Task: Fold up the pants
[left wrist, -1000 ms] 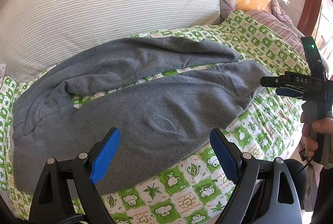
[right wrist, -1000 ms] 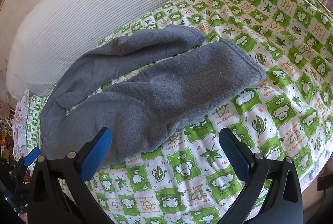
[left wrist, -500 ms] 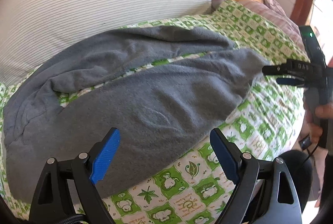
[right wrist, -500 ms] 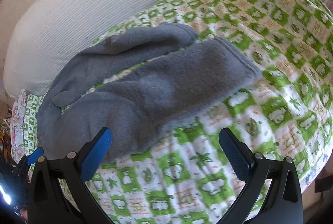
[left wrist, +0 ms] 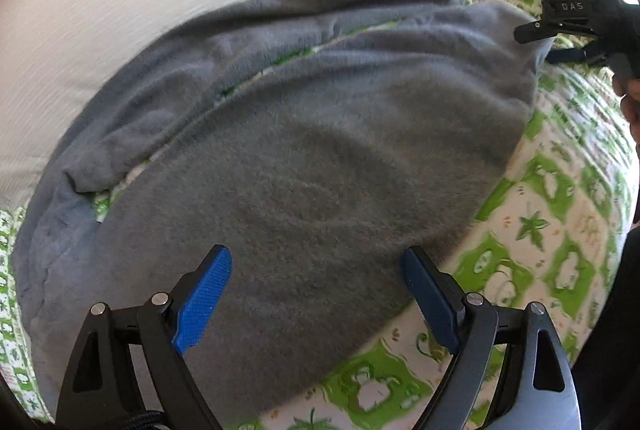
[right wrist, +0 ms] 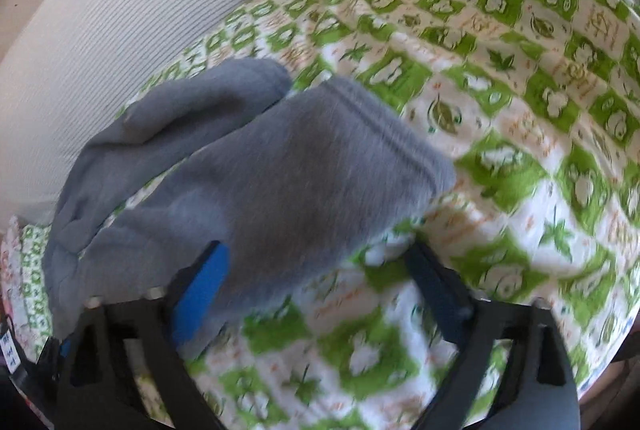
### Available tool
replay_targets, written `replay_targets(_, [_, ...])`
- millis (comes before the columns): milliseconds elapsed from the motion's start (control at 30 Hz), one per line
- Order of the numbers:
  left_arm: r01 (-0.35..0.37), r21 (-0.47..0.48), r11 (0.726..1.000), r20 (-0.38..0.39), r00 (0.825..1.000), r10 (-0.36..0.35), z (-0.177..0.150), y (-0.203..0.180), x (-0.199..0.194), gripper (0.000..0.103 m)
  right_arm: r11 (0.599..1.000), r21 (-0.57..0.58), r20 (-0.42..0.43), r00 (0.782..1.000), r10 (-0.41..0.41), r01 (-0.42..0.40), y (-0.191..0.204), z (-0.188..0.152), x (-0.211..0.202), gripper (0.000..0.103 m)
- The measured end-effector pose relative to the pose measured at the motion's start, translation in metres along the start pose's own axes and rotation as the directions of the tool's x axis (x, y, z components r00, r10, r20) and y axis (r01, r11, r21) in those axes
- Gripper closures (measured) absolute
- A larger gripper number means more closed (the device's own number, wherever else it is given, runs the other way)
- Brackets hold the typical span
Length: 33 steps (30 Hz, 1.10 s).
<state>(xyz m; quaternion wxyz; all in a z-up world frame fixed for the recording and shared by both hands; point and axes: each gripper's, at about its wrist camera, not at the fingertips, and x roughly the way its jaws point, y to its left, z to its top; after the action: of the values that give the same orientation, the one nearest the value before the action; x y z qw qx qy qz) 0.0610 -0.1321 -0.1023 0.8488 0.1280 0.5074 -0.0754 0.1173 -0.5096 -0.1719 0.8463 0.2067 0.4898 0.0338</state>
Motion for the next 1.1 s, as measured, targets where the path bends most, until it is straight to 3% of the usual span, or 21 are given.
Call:
replay_targets(33, [0.018, -0.008, 1.0, -0.008, 1.0, -0.018, 0.0, 0.002, 0.002, 0.024, 1.0, -0.006, 0.012, 1.0, -0.02, 0.02, -0.001, 0.002, 0.001, 0.05])
replay_targets(67, [0.069, -0.025, 0.997, -0.011, 0.998, -0.069, 0.001, 0.005, 0.002, 0.042, 1.0, -0.009, 0.021, 0.999, -0.028, 0.028, -0.002, 0.004, 0.002, 0.061])
replay_targets(100, [0.124, -0.043, 0.991, -0.012, 0.992, -0.124, 0.001, 0.008, 0.001, 0.052, 1.0, 0.001, 0.026, 1.0, -0.016, 0.016, -0.005, 0.004, 0.002, 0.081])
replay_targets(133, [0.14, -0.046, 0.989, -0.012, 0.99, -0.141, 0.001, 0.009, 0.0, 0.072, 1.0, 0.012, 0.027, 1.0, -0.007, 0.007, -0.007, 0.006, 0.002, 0.092])
replay_targets(167, [0.142, -0.028, 0.989, -0.016, 0.99, -0.142, 0.001, 0.007, -0.005, 0.095, 1.0, 0.025, 0.035, 0.999, 0.008, -0.009, -0.012, 0.005, -0.001, 0.093])
replay_targets(267, [0.18, 0.017, 0.983, -0.022, 0.983, -0.18, -0.002, 0.0, -0.021, 0.101, 0.998, 0.039, 0.055, 0.997, 0.046, -0.048, -0.024, 0.001, -0.018, 0.096])
replay_targets(300, [0.236, 0.026, 0.972, -0.025, 0.972, -0.235, -0.006, -0.003, -0.029, 0.101, 0.998, 0.032, 0.062, 0.997, 0.051, -0.053, -0.027, -0.002, -0.026, 0.096])
replay_targets(367, [0.282, 0.054, 0.958, -0.036, 0.959, -0.28, -0.014, -0.011, -0.039, 0.101, 0.998, 0.021, 0.068, 0.996, 0.052, -0.053, -0.036, -0.007, -0.038, 0.096])
replay_targets(533, [0.319, 0.0, 0.948, -0.078, 0.945, -0.318, -0.023, -0.008, -0.029, 0.096, 0.996, 0.077, -0.033, 0.998, 0.05, -0.047, -0.057, -0.018, -0.023, 0.09])
replay_targets(567, [0.319, -0.012, 0.948, -0.067, 0.945, -0.319, -0.02, -0.001, -0.032, 0.092, 0.992, 0.109, -0.035, 0.997, 0.062, -0.058, -0.061, -0.018, -0.027, 0.088])
replay_targets(633, [0.292, -0.017, 0.956, -0.038, 0.956, -0.292, -0.012, 0.014, -0.038, 0.088, 0.992, 0.126, -0.022, 1.0, 0.021, -0.018, -0.062, -0.014, -0.039, 0.067])
replay_targets(700, [0.26, -0.019, 0.966, -0.017, 0.965, -0.26, 0.001, 0.033, -0.043, 0.081, 0.995, 0.096, 0.052, 0.998, -0.031, 0.026, -0.058, -0.011, -0.059, 0.06])
replay_targets(767, [0.225, -0.024, 0.974, 0.004, 0.974, -0.224, 0.017, 0.058, -0.045, 0.067, 0.999, 0.041, 0.103, 0.995, -0.006, 0.002, -0.047, -0.001, -0.072, 0.059])
replay_targets(900, [0.204, -0.003, 0.979, 0.034, 0.979, -0.203, 0.053, 0.086, -0.04, 0.062, 0.987, -0.101, 0.076, 0.988, 0.132, -0.124, -0.013, 0.03, -0.065, 0.057])
replay_targets(1000, [0.17, 0.041, 0.985, 0.043, 0.984, -0.172, 0.078, 0.101, -0.036, 0.059, 0.964, -0.214, 0.036, 0.985, 0.167, -0.156, 0.019, 0.052, -0.049, 0.057])
replay_targets(1067, [0.131, 0.074, 0.989, 0.056, 0.989, -0.135, 0.1, 0.113, -0.03, 0.048, 0.943, -0.289, 0.025, 0.984, 0.178, -0.163, 0.043, 0.066, -0.039, 0.057])
replay_targets(1100, [0.122, 0.082, 0.989, 0.058, 0.99, -0.127, 0.106, 0.115, -0.028, 0.047, 0.933, -0.312, 0.009, 0.981, 0.194, -0.181, 0.051, 0.074, -0.033, 0.057])
